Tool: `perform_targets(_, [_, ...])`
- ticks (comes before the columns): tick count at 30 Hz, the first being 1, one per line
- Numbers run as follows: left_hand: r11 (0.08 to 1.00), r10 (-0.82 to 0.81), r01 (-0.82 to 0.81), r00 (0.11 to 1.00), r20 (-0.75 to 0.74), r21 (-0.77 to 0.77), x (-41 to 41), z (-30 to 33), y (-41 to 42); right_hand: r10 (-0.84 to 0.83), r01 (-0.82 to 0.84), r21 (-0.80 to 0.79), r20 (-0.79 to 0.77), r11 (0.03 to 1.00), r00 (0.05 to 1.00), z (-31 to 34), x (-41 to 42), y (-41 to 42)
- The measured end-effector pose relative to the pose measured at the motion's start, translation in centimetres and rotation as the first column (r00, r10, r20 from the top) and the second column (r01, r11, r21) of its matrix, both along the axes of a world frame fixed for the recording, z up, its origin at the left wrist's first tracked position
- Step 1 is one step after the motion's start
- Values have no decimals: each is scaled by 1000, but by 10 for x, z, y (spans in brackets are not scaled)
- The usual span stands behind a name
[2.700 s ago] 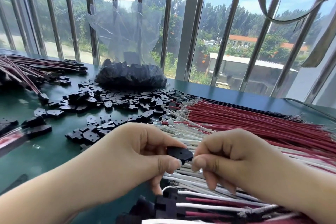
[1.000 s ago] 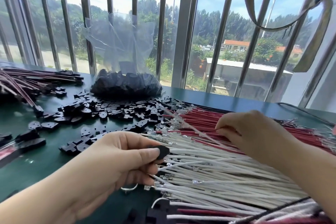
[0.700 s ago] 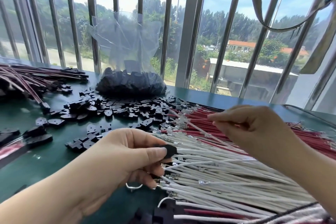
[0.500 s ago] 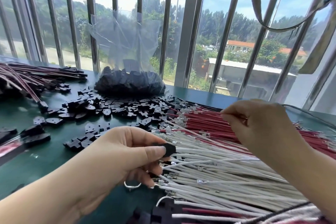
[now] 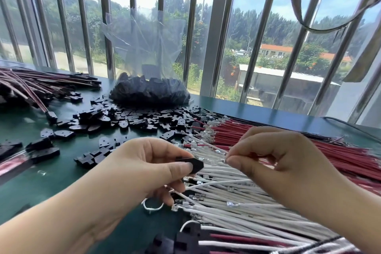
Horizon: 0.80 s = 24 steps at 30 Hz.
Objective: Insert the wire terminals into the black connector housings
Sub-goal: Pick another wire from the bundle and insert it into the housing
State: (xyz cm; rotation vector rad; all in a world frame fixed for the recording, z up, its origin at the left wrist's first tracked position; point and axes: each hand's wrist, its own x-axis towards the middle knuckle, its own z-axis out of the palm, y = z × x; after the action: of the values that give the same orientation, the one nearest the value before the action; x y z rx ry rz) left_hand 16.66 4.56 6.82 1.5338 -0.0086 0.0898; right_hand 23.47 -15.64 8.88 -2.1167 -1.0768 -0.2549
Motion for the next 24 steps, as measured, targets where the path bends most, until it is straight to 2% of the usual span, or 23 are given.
perform_targets(3, [1000,-1,1,999,32,14,-1,1,0,5,-4,-23,68,1000,998,-4,-6,5])
perform_targets(8, [999,-43,43,999,32,1,-1,1,0,-17,16,65,13,998,1000,-3,-10,6])
perform_targets(11, [997,-70,71,997,38,-21,-1,0,1,-17,16,64,3,998,1000,-3,-10,6])
perform_targets(19, [992,-26,6,988,155,125,0,-2,3,8,-8,-17,-51,1000,999,-1,-9,3])
perform_targets(24, [997,-69,64,991,115,51,-1,-4,3,19,-20,-6,-108,1000,994,1,-8,3])
